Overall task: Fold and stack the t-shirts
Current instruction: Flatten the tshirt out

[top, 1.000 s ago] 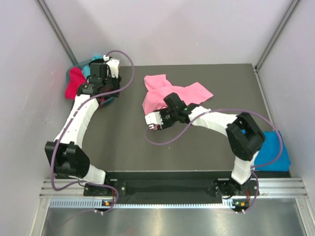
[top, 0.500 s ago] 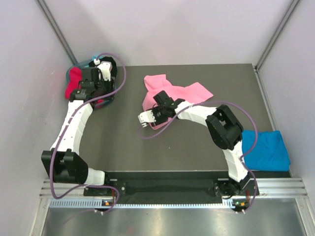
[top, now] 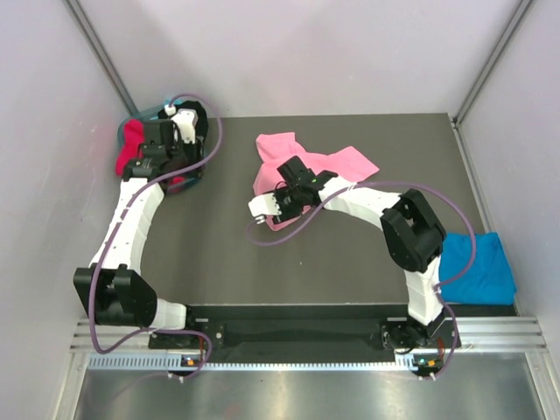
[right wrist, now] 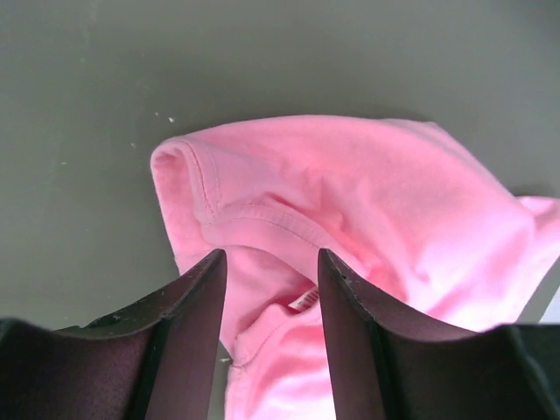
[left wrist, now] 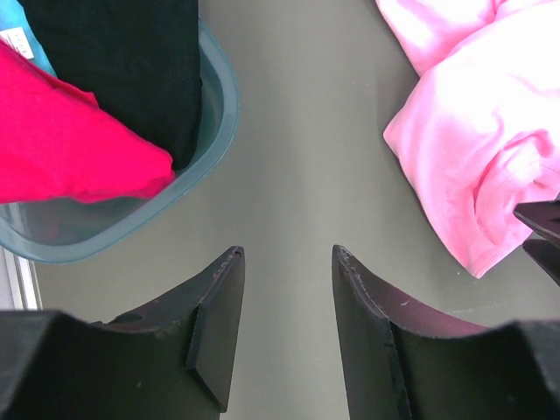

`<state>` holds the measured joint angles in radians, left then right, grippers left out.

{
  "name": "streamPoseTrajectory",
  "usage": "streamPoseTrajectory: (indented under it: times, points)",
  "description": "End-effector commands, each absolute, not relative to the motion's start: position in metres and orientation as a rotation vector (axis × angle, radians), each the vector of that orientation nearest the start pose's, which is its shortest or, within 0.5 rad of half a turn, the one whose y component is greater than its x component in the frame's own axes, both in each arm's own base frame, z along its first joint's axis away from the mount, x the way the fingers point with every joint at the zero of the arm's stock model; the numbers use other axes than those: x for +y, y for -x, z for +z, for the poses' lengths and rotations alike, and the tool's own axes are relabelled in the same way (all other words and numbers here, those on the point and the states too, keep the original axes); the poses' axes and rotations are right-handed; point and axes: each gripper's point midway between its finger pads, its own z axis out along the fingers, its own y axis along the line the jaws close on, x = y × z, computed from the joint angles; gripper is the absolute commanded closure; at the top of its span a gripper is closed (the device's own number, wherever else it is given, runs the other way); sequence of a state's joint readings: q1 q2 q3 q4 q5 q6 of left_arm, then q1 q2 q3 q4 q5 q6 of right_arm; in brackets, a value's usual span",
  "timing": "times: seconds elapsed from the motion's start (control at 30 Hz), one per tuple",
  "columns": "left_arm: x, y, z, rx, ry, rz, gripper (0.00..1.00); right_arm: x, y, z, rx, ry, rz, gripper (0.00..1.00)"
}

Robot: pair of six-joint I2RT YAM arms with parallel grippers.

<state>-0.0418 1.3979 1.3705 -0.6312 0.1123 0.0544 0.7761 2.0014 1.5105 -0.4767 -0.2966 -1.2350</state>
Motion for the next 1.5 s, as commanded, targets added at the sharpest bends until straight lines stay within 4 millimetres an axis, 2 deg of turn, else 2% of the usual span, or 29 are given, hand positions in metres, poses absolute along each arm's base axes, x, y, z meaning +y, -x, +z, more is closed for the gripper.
streamPoseTrajectory:
  times: [0.0,0.2,0.43,0.47,0.57,0.87,0.93,1.0,1.03,1.1,1.13,1.17,1.27,1.33,1.37,1.43,1.47]
  points:
    - [-0.033,-0.401,0.258,2.162,-0.151,-0.137,0.5,0.37,-0.34,0.095,1.196,2.138,0.261,0.53]
    - [-0.023,-0.404,0.255,2.175,-0.125,-0.118,0.5,0.375,-0.339,0.08,1.218,2.177,0.308,0.54]
    - [-0.025,-0.407,0.252,2.181,-0.123,-0.128,0.5,0.379,-0.333,0.066,1.251,2.196,0.36,0.54]
    - [-0.015,-0.408,0.252,2.182,-0.092,-0.117,0.5,0.38,-0.334,0.066,1.252,2.194,0.361,0.54]
    - [-0.014,-0.409,0.251,2.183,-0.092,-0.115,0.5,0.382,-0.332,0.06,1.264,2.201,0.371,0.54]
    - [-0.014,-0.411,0.249,2.186,-0.092,-0.122,0.5,0.391,-0.342,0.054,1.298,2.163,0.363,0.56]
    - [-0.015,-0.411,0.249,2.187,-0.091,-0.124,0.5,0.393,-0.343,0.054,1.309,2.152,0.368,0.59]
    - [-0.014,-0.411,0.249,2.186,-0.088,-0.124,0.49,0.396,-0.344,0.056,1.314,2.15,0.373,0.71]
    - [-0.014,-0.411,0.248,2.187,-0.089,-0.126,0.49,0.396,-0.345,0.056,1.32,2.15,0.373,0.83]
    - [-0.014,-0.412,0.246,2.19,-0.089,-0.128,0.49,0.396,-0.346,0.06,1.322,2.151,0.371,0.99]
    - [-0.015,-0.412,0.246,2.19,-0.09,-0.13,0.49,0.396,-0.348,0.065,1.318,2.146,0.363,1.0]
    - [-0.015,-0.413,0.246,2.189,-0.091,-0.131,0.49,0.396,-0.348,0.071,1.311,2.143,0.355,1.0]
    - [-0.014,-0.417,0.244,2.193,-0.09,-0.126,0.49,0.398,-0.359,0.122,1.227,2.087,0.263,1.0]
    - [-0.013,-0.421,0.246,2.186,-0.087,-0.118,0.49,0.403,-0.366,0.191,1.105,1.999,0.188,1.0]
    - [-0.013,-0.423,0.243,2.192,-0.086,-0.117,0.49,0.403,-0.368,0.219,1.062,1.958,0.164,1.0]
    - [-0.01,-0.429,0.247,2.181,-0.085,-0.102,0.49,0.402,-0.367,0.299,0.942,1.843,0.097,1.0]
    - [-0.009,-0.433,0.246,2.182,-0.093,-0.093,0.49,0.401,-0.367,0.328,0.9,1.791,0.066,1.0]
